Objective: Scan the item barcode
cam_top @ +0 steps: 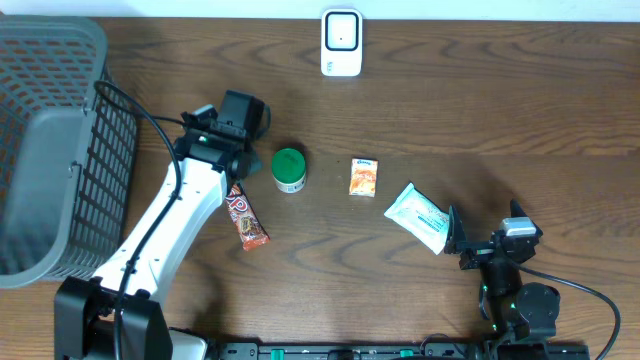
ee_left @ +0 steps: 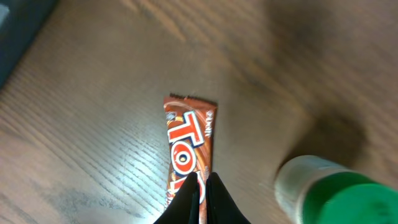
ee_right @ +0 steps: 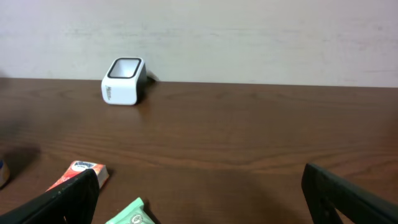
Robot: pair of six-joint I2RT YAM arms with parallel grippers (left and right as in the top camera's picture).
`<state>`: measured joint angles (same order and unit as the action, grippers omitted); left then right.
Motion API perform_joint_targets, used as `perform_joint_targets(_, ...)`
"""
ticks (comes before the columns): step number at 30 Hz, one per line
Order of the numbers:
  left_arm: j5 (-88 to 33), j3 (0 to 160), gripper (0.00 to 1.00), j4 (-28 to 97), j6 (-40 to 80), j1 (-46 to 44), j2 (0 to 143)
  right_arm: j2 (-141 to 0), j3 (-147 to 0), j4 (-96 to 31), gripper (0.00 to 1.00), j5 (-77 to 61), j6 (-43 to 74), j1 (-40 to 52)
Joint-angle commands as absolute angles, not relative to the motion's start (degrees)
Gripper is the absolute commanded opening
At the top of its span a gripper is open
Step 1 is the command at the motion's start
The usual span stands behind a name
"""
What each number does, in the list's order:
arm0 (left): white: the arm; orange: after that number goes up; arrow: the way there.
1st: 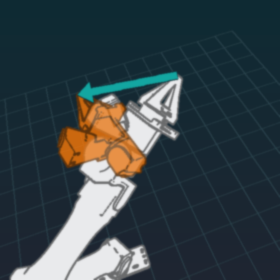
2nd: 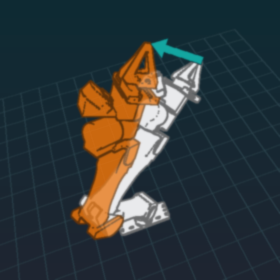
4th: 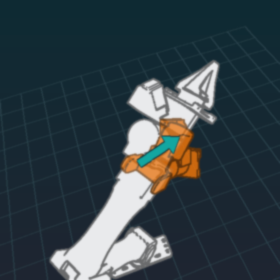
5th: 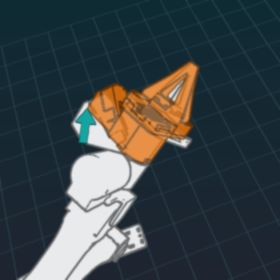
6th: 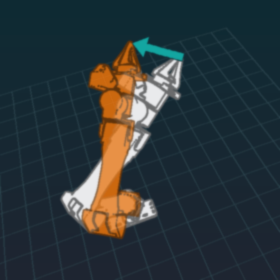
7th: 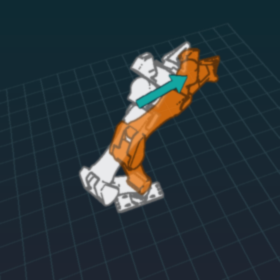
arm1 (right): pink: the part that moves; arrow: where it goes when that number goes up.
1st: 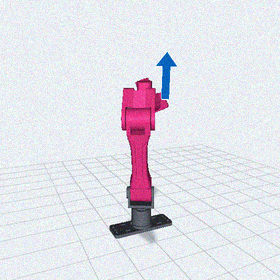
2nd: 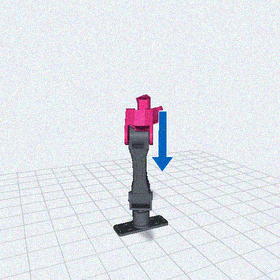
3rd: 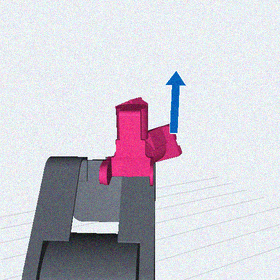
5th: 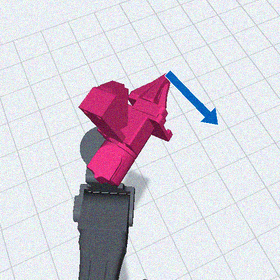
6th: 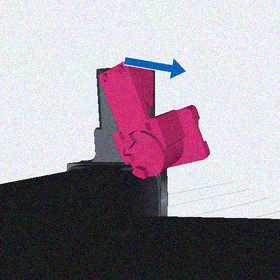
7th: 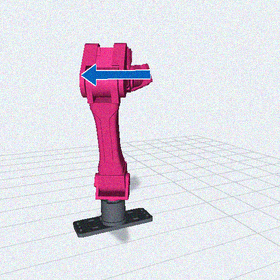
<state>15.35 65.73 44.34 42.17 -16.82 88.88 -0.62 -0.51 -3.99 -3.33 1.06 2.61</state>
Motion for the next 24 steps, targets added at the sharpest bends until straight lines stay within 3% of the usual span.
perform_joint_targets(1, 15.55, 62.43, 0.07, 44.34, 44.16, -16.84, 89.49, -0.32, -0.32, -4.05, 0.99, -3.29, 1.85, 2.72)
perform_joint_targets(24, 8.99, 49.19, 0.08, 33.23, 46.83, -16.84, 89.52, -0.32, -0.32, -4.05, 0.99, -3.29, 1.87, 2.72)
